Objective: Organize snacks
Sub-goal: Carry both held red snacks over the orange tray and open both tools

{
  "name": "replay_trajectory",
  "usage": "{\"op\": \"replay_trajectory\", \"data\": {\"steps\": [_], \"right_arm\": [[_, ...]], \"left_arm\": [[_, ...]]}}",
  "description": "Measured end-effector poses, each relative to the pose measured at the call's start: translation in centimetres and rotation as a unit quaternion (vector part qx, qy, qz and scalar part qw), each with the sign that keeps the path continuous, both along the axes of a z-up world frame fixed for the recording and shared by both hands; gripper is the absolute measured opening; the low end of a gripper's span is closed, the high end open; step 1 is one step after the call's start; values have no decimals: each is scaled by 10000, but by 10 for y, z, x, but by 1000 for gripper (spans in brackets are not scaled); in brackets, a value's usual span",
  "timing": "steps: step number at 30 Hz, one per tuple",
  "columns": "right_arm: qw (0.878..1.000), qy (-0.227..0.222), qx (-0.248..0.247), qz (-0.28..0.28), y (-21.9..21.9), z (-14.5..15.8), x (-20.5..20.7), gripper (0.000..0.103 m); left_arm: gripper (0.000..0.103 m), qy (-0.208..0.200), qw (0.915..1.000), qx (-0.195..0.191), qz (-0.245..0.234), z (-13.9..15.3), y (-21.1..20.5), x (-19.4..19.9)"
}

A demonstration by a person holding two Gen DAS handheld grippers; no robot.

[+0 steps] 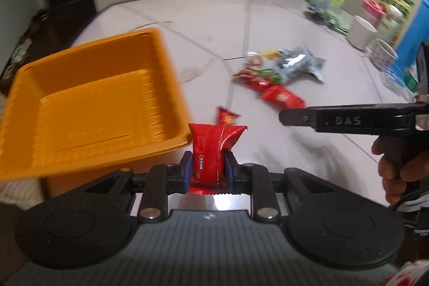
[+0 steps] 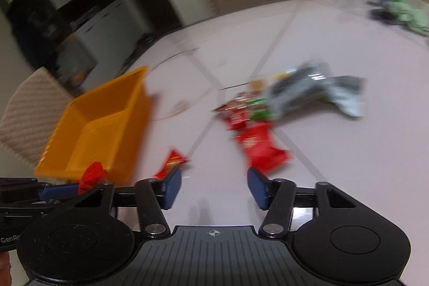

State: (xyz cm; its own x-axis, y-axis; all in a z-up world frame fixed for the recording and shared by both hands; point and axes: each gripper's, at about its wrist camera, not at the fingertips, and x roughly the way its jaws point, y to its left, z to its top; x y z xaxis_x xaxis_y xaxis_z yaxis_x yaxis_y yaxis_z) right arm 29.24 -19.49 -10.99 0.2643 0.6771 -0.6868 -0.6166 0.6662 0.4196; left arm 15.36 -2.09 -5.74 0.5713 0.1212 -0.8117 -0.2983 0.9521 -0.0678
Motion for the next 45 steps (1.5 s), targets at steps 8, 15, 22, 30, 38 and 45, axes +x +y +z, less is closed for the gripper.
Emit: {"op": "replay_trajectory", "data": {"steps": [8, 15, 22, 30, 38, 45], "right_arm": [[9989, 141, -105, 427, 53, -19, -4, 41], [9987, 201, -280, 370, 74, -26, -2, 39], [9991, 59, -344, 254, 83, -34, 1, 37], [9967, -338, -544, 492, 84, -33, -2, 20], [9984, -452, 8, 350, 72, 14, -4, 20], [9964, -386, 485, 584, 102, 49, -24, 20]], "left_arm": [[23, -77, 9964, 127, 834, 13, 30, -36], [23, -139, 9897, 190, 1409, 22, 51, -57], [23, -137, 9850, 243, 1701, 27, 60, -65], [23, -170, 9824, 268, 1840, 30, 66, -67], [23, -297, 9822, 222, 1843, 36, 86, -61], [23, -367, 9846, 186, 1701, 38, 112, -47]]}}
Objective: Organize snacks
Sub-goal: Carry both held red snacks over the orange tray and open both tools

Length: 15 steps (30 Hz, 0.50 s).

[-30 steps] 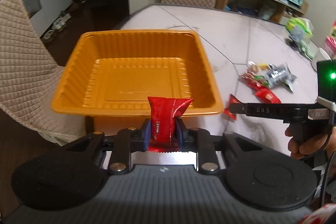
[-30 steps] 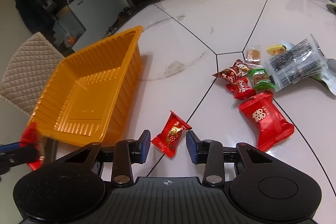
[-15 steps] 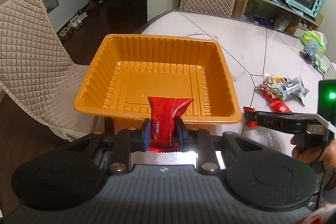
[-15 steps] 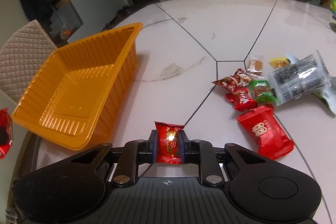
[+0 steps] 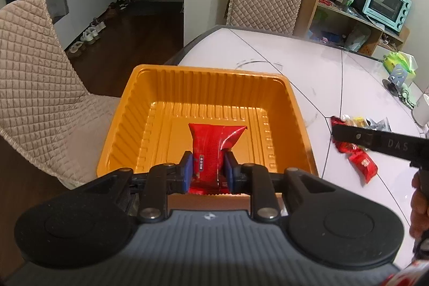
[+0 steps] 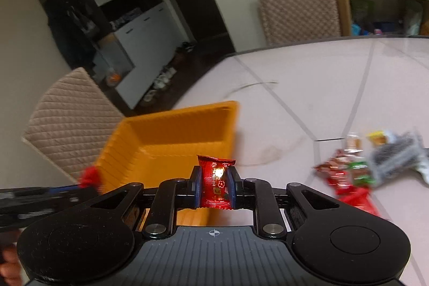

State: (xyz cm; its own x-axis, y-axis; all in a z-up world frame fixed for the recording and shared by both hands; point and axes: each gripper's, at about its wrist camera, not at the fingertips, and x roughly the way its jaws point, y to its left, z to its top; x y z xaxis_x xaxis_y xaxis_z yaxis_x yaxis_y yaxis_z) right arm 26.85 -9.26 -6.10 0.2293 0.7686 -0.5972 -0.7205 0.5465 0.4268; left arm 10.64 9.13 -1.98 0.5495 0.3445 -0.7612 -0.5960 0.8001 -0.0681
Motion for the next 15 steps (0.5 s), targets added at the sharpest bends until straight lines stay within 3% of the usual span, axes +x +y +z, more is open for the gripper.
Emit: {"op": "replay_trajectory", "data": {"steps": [6, 15], "right_arm": [[9994, 220, -128, 255, 49, -4, -19, 20], [9971, 481, -564, 147, 95, -31, -29, 20]], "left_arm": [[23, 114, 9999, -52, -76, -6, 27, 8], [23, 431, 9982, -385, -180, -32, 56, 23]]}}
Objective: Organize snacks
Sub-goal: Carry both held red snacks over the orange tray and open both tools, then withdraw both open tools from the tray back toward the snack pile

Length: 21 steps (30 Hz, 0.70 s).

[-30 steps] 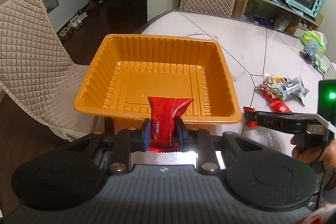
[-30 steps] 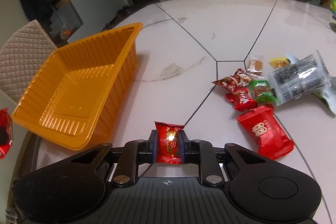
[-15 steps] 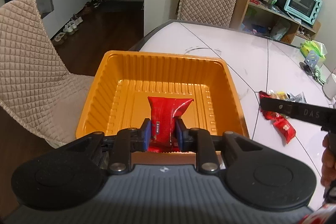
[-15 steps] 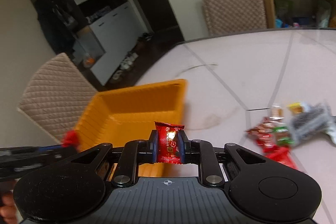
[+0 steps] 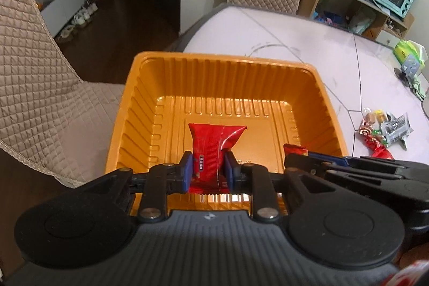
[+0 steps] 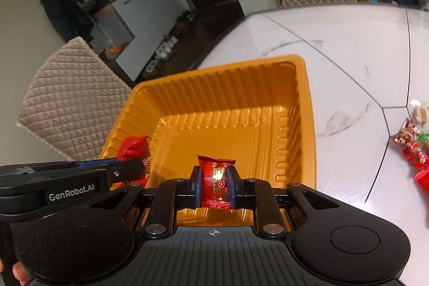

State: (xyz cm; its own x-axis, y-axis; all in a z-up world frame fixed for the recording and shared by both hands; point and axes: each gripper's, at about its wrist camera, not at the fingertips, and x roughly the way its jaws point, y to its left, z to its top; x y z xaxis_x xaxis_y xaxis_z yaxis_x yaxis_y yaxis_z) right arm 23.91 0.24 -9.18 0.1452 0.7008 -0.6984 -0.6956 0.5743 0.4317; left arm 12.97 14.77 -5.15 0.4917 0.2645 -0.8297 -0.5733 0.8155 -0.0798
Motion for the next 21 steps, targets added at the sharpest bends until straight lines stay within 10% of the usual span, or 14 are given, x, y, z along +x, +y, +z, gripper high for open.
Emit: {"op": "replay_trajectory", "data": {"steps": [13, 21], "right_arm": [[9996, -57, -233, -170, 8, -10, 1, 20], [9994, -85, -113, -309, 4, -5, 0, 52]], "left_arm": [[29, 143, 9996, -190, -135, -14, 9, 10], [38, 69, 9998, -193, -61, -8, 12, 5]]}}
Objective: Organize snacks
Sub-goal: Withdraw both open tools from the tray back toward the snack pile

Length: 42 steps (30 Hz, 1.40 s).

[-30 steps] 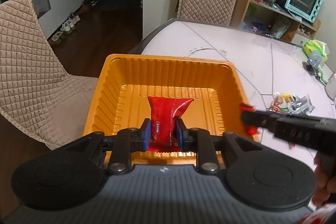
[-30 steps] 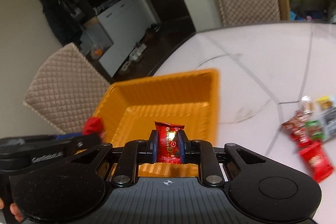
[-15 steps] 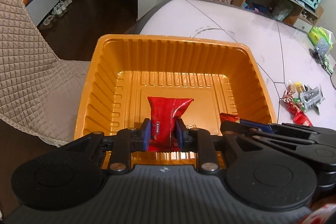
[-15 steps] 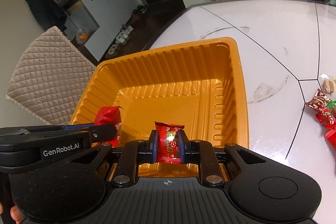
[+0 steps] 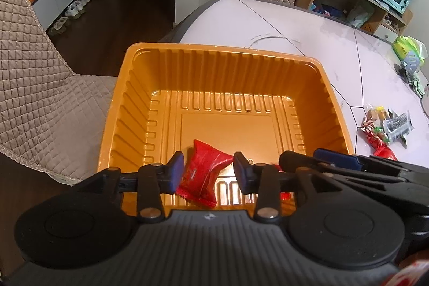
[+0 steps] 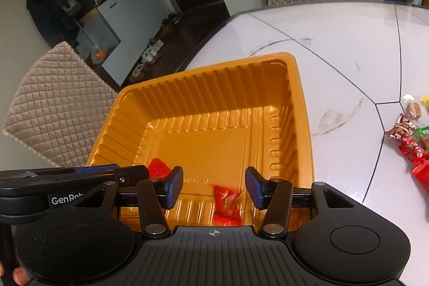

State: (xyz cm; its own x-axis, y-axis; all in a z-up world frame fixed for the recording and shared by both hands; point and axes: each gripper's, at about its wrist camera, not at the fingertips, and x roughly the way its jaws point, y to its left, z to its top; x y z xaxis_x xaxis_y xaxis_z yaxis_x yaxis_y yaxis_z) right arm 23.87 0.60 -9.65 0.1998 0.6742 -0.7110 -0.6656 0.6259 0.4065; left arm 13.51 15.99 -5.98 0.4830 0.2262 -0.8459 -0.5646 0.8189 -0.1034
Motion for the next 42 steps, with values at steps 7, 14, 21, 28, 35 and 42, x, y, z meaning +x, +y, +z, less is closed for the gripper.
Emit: {"op": "replay_trajectory", "data": {"steps": [7, 14, 21, 28, 35, 42], "right_arm": [[10000, -55, 49, -13, -10, 7, -3, 52], [9996, -114, 267, -56, -36, 20, -8, 52], [9984, -228, 465, -206, -82, 38, -14, 53], [9972, -282, 430, -543, -135, 45, -17, 54], [9934, -236, 297, -1081, -189, 42, -12, 54], [9864, -190, 224, -1616, -239, 38, -3, 55]], "left_arm": [[42, -54, 10000, 33, 72, 8, -2, -9], [43, -193, 9998, 51, 78, 23, -12, -25], [43, -289, 9995, 60, -116, 36, -40, -38], [43, -354, 9979, -24, -540, 42, -80, -34], [43, -365, 9934, -79, -1080, 40, -125, -12], [43, -386, 9880, -126, -1493, 39, -164, 15]]}}
